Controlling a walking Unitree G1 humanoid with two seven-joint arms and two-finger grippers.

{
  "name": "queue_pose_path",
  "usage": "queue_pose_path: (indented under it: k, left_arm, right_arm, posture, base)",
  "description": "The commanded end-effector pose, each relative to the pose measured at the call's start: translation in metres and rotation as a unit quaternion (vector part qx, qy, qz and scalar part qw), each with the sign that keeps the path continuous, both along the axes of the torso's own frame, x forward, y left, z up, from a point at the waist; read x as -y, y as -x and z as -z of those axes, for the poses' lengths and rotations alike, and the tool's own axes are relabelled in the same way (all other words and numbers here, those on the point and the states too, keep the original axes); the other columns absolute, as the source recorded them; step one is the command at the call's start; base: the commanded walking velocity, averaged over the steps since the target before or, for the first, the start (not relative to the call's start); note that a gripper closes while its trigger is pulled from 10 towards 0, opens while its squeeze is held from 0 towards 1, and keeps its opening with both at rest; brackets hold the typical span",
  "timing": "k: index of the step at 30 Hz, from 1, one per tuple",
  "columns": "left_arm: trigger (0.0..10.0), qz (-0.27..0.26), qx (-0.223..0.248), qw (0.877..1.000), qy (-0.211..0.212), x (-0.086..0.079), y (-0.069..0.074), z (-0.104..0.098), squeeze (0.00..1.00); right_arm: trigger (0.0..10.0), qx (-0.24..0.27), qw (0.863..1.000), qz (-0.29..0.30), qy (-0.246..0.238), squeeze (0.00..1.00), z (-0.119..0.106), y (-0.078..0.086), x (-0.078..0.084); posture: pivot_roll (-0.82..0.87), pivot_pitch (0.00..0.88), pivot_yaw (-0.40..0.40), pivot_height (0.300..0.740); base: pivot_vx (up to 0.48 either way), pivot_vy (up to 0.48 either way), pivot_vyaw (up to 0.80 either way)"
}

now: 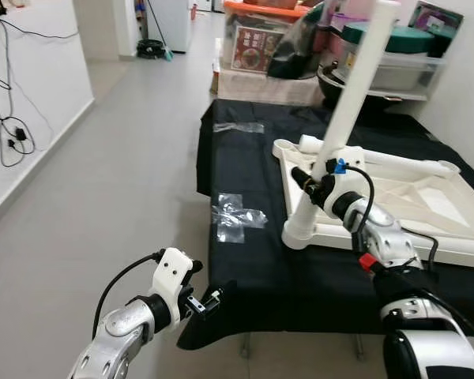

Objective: Building children table

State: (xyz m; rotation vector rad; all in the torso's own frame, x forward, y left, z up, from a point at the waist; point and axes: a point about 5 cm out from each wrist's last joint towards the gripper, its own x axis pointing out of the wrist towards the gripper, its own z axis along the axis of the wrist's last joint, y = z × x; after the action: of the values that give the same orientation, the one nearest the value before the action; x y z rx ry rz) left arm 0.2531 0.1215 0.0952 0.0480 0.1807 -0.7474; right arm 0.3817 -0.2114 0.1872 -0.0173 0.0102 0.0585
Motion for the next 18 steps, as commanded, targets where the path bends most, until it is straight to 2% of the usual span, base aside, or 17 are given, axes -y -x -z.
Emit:
queue_pose_path:
  k: [1, 2, 3, 5, 8, 9, 10, 12, 14, 15, 16, 17, 18]
  left_arm:
    - [10.0, 0.002, -0.005, 1.0, 0.002, 0.001, 0.002, 0.001, 0.0]
    - [10.0, 0.002, -0.005, 1.0, 0.002, 0.001, 0.002, 0.001, 0.0]
    - [10.0, 0.002, -0.005, 1.0, 0.004, 0.002, 0.002, 0.001, 0.0]
    - [10.0, 0.014, -0.01, 1.0, 0.008, 0.003, 0.004, 0.001, 0.0]
    - [10.0, 0.014, -0.01, 1.0, 0.008, 0.003, 0.004, 0.001, 0.0]
    - [10.0, 0.02, -0.012, 1.0, 0.013, 0.004, 0.005, 0.0, 0.0]
    - [10.0, 0.02, -0.012, 1.0, 0.013, 0.004, 0.005, 0.0, 0.0]
    - [10.0, 0.025, -0.012, 1.0, 0.013, 0.004, 0.006, 0.0, 0.0]
    - [10.0, 0.025, -0.012, 1.0, 0.013, 0.004, 0.005, 0.0, 0.0]
    - [10.0, 0.026, -0.012, 0.999, 0.014, 0.004, 0.005, -0.001, 0.0]
    - [10.0, 0.029, -0.014, 0.999, 0.016, 0.005, 0.007, 0.0, 0.0]
    - [10.0, 0.032, -0.015, 0.999, 0.017, 0.006, 0.008, 0.0, 0.0]
    - [10.0, 0.032, -0.015, 0.999, 0.017, 0.006, 0.008, 0.0, 0.0]
  right_arm:
    - [0.0, 0.039, 0.988, 0.149, -0.005, 0.0, -0.004, 0.011, 0.03]
    - [0.0, 0.039, 0.988, 0.149, -0.005, 0.0, -0.004, 0.011, 0.03]
    - [0.0, 0.04, 0.978, 0.205, -0.023, 0.0, 0.005, 0.022, 0.027]
    - [0.0, 0.026, 0.975, 0.216, -0.041, 0.0, 0.023, 0.043, -0.006]
    - [0.0, 0.026, 0.975, 0.216, -0.041, 0.0, 0.023, 0.043, -0.006]
    - [0.0, 0.024, 0.979, 0.2, -0.043, 0.0, 0.026, 0.048, -0.021]
    - [0.0, 0.024, 0.979, 0.2, -0.043, 0.0, 0.026, 0.048, -0.021]
    - [0.0, 0.031, 0.986, 0.156, -0.043, 0.0, 0.02, 0.049, -0.042]
    - [0.0, 0.032, 0.988, 0.146, -0.042, 0.0, 0.018, 0.048, -0.047]
    - [10.0, 0.036, 0.992, 0.117, -0.042, 0.0, 0.013, 0.044, -0.052]
    - [10.0, 0.062, 0.993, 0.088, -0.039, 0.0, 0.001, 0.04, -0.053]
    - [10.0, 0.089, 0.993, 0.071, -0.031, 0.27, -0.01, 0.039, -0.052]
    - [10.0, 0.089, 0.993, 0.071, -0.031, 0.27, -0.01, 0.039, -0.052]
  posture:
    - [0.03, 0.0, -0.13, 0.74]
    - [0.03, 0.0, -0.13, 0.74]
    - [0.03, 0.0, -0.128, 0.74]
    - [0.03, 0.0, -0.123, 0.74]
    - [0.03, 0.0, -0.123, 0.74]
    - [0.03, 0.0, -0.123, 0.74]
    - [0.03, 0.0, -0.123, 0.74]
    - [0.02, 0.0, -0.125, 0.74]
    - [0.02, 0.0, -0.125, 0.74]
    - [0.02, 0.0, -0.125, 0.74]
    - [0.02, 0.0, -0.124, 0.74]
    - [0.01, 0.0, -0.124, 0.74]
    - [0.01, 0.0, -0.124, 0.74]
  base:
    - [0.0, 0.0, 0.0]
    - [0.0, 0.0, 0.0]
    - [0.0, 0.0, 0.0]
    - [0.0, 0.0, 0.0]
    - [0.0, 0.0, 0.0]
    - [0.0, 0.0, 0.0]
    - [0.0, 0.0, 0.0]
    - [0.0, 0.0, 0.0]
    - [0.0, 0.0, 0.0]
    - [0.0, 0.0, 0.0]
    - [0.0, 0.0, 0.0]
    - [0.0, 0.0, 0.0]
    - [0.0, 0.0, 0.0]
